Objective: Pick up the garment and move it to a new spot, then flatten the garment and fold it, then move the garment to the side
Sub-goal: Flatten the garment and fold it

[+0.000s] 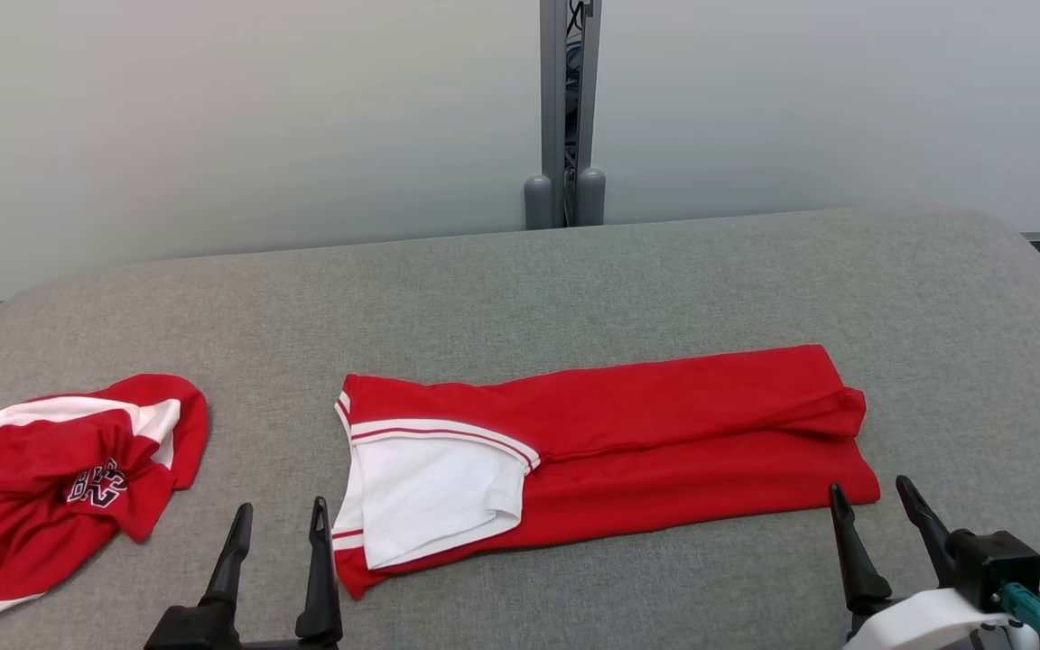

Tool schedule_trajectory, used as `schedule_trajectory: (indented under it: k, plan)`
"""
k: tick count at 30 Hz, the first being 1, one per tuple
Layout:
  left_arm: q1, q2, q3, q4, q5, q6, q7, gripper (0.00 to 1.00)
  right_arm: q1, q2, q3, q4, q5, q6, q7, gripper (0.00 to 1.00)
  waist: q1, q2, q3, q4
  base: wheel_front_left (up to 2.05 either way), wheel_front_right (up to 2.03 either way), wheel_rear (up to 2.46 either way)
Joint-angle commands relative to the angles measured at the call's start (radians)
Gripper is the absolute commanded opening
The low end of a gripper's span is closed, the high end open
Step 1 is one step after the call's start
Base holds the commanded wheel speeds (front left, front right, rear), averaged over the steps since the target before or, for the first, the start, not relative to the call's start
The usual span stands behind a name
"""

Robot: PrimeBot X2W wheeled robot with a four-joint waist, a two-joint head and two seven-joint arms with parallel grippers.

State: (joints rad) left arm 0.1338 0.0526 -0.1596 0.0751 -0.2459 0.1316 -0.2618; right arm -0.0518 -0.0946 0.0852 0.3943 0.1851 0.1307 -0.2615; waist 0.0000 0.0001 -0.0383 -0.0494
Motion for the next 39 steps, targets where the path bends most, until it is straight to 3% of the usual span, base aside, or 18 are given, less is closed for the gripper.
schedule_trajectory:
  k: [1, 12, 15, 16, 21, 39]
  plan:
    - [0.005, 0.002, 0.006, 0.000, 0.006, -0.005, -0.003, 1.00, 0.007, -0.001, -0.002, -0.005, 0.000, 0.000, -0.004, 1.00, 0.0000, -0.0001, -0.001, 0.001, 0.00, 0.00, 0.00]
    - [0.010, -0.001, -0.010, 0.013, 0.029, -0.005, -0.003, 1.00, -0.010, 0.004, -0.018, 0.034, 0.031, 0.000, -0.004, 1.00, 0.0000, -0.0001, -0.009, 0.025, 0.00, 0.00, 0.00]
    - [0.011, -0.001, -0.021, 0.014, 0.029, 0.000, -0.003, 1.00, -0.030, 0.013, -0.032, 0.073, 0.089, 0.000, -0.004, 1.00, 0.0000, -0.0001, -0.007, 0.034, 0.00, 0.00, 0.00]
    - [0.007, 0.000, -0.028, 0.015, 0.033, 0.000, -0.003, 1.00, -0.051, 0.018, -0.042, 0.113, 0.148, 0.000, -0.004, 1.00, 0.0000, -0.0001, -0.003, 0.041, 0.00, 0.00, 0.00]
    - [-0.014, -0.001, -0.036, 0.023, 0.046, -0.015, -0.003, 1.00, -0.161, -0.005, -0.068, 0.269, 0.233, 0.000, -0.004, 1.00, 0.0000, -0.0001, 0.020, 0.061, 0.00, 0.00, 0.00]
    - [-0.113, 0.000, -0.060, 0.037, 0.076, -0.045, -0.003, 1.00, -0.528, -0.095, -0.112, 0.727, 0.272, 0.000, 0.019, 1.00, 0.0000, -0.0001, 0.174, 0.131, 0.00, 0.00, 0.00]
